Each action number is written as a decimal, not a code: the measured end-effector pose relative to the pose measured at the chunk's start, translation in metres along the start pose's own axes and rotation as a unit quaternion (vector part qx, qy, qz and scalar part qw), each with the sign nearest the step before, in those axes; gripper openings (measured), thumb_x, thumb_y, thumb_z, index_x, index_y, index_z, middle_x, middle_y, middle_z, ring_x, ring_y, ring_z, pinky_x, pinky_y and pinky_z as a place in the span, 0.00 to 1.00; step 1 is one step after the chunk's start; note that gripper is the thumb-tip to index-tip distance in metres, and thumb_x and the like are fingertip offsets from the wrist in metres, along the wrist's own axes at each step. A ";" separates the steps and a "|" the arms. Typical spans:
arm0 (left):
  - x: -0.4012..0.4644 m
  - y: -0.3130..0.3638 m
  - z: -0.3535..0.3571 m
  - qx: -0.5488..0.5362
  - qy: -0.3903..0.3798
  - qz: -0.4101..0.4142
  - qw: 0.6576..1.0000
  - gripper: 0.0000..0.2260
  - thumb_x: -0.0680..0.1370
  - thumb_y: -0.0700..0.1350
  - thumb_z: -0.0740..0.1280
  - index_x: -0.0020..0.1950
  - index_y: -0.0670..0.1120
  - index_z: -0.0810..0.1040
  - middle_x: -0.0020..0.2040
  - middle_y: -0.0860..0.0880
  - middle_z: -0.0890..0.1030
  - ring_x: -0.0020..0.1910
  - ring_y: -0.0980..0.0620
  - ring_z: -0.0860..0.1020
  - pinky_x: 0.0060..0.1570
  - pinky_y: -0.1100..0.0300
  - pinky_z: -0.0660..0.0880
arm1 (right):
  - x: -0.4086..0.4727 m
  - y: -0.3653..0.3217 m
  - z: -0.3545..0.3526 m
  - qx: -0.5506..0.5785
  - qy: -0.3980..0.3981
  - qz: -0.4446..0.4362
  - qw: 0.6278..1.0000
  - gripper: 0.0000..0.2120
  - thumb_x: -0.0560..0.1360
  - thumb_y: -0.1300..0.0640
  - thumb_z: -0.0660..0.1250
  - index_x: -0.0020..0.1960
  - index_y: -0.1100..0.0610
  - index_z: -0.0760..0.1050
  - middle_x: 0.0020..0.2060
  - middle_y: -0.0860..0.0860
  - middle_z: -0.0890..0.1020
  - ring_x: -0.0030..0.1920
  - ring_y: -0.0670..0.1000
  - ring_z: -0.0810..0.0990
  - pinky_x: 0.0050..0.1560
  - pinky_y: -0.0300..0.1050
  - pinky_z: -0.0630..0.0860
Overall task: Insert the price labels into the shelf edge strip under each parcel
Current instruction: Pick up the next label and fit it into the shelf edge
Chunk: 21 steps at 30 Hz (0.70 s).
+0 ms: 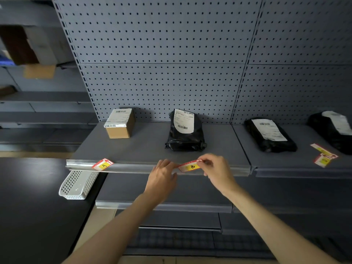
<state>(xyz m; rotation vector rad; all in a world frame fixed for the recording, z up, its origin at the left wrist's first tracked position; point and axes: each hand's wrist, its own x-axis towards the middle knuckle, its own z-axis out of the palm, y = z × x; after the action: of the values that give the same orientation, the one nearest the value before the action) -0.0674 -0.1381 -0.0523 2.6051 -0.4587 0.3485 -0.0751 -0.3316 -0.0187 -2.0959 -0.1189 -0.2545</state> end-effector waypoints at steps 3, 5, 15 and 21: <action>-0.001 -0.007 0.003 0.079 -0.037 -0.010 0.996 0.16 0.77 0.41 0.63 0.65 0.46 0.75 0.63 0.48 0.75 0.61 0.48 0.72 0.61 0.54 0.72 | 0.010 0.000 -0.003 -0.034 0.012 -0.015 0.999 0.05 0.76 0.64 0.68 0.49 0.61 0.81 0.40 0.51 0.81 0.33 0.42 0.75 0.35 0.35 0.72; -0.001 -0.009 0.005 0.103 -0.054 -0.013 0.993 0.18 0.77 0.41 0.62 0.68 0.47 0.72 0.66 0.49 0.74 0.62 0.48 0.71 0.62 0.54 0.71 | 0.015 -0.001 -0.002 -0.041 0.010 -0.017 0.999 0.05 0.77 0.64 0.67 0.50 0.61 0.81 0.43 0.53 0.82 0.35 0.44 0.76 0.38 0.37 0.73; 0.004 -0.014 0.010 0.104 -0.040 0.000 0.994 0.17 0.76 0.42 0.62 0.65 0.49 0.74 0.62 0.52 0.75 0.58 0.49 0.72 0.58 0.55 0.72 | 0.031 0.007 0.024 -0.061 -0.010 -0.021 0.998 0.05 0.77 0.63 0.66 0.47 0.59 0.82 0.41 0.54 0.81 0.29 0.45 0.76 0.32 0.40 0.75; -0.002 -0.021 0.011 0.092 -0.043 0.012 0.995 0.21 0.74 0.41 0.63 0.67 0.53 0.72 0.63 0.55 0.74 0.59 0.50 0.71 0.61 0.56 0.71 | 0.036 0.026 0.046 -0.107 -0.042 -0.013 0.993 0.06 0.77 0.61 0.67 0.49 0.56 0.83 0.41 0.48 0.79 0.32 0.42 0.75 0.35 0.41 0.75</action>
<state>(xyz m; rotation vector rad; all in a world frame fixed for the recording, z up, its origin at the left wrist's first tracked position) -0.0598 -0.1254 -0.0715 2.8034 -0.5102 0.3006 -0.0290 -0.3060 -0.0553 -2.3205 -0.1761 -0.2012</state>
